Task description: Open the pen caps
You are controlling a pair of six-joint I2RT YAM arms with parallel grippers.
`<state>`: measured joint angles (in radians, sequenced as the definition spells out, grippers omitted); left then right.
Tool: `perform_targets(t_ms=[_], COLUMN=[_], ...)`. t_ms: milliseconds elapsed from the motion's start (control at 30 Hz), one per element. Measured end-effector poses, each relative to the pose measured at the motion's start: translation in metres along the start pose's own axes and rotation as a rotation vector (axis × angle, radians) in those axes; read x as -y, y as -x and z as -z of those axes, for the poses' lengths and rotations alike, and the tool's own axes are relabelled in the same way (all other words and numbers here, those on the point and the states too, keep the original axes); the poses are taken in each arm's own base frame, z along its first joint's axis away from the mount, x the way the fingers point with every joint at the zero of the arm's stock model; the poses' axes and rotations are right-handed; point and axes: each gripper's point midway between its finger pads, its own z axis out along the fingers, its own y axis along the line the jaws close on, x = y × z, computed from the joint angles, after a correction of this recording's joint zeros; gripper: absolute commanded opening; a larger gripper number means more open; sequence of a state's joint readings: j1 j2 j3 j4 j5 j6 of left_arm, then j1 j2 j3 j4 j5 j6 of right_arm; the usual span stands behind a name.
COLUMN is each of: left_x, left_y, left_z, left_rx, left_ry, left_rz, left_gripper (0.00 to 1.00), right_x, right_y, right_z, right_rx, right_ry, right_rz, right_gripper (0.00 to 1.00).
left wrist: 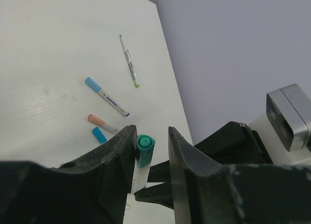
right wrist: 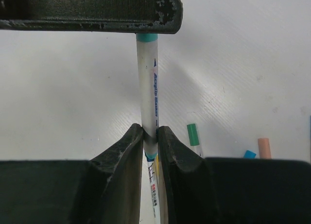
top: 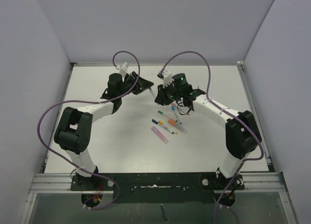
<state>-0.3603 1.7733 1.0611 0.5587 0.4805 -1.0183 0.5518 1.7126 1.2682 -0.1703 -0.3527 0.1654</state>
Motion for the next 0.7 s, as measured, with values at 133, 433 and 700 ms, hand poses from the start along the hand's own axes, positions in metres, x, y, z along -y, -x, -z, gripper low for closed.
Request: perform_targets(t_ms=[133,433,700], left_x=[-0.0007,-0.0099,-0.0061], left_y=[-0.0004,0.0007,-0.0065], left_z=[0.0003,0.0001,-0.0011], left_rx=[0.002,0.010,-0.012], left_ry=[-0.001,0.019,0.010], left_rz=[-0.001,0.002,0.005], left_gripper=[0.18,0.00,0.00], right_x=[-0.0001,-0.0005,0.0015], right_y=[0.0013,0.0021,0.0063], right_z=[-0.0002,0.0007,0.0002], right_rx=[0.005,0.007,0.024], right_ry=[0.000,-0.002,-0.010], right_rz=[0.001,-0.008,0.005], right_gripper=[0.00,0.53,0.57])
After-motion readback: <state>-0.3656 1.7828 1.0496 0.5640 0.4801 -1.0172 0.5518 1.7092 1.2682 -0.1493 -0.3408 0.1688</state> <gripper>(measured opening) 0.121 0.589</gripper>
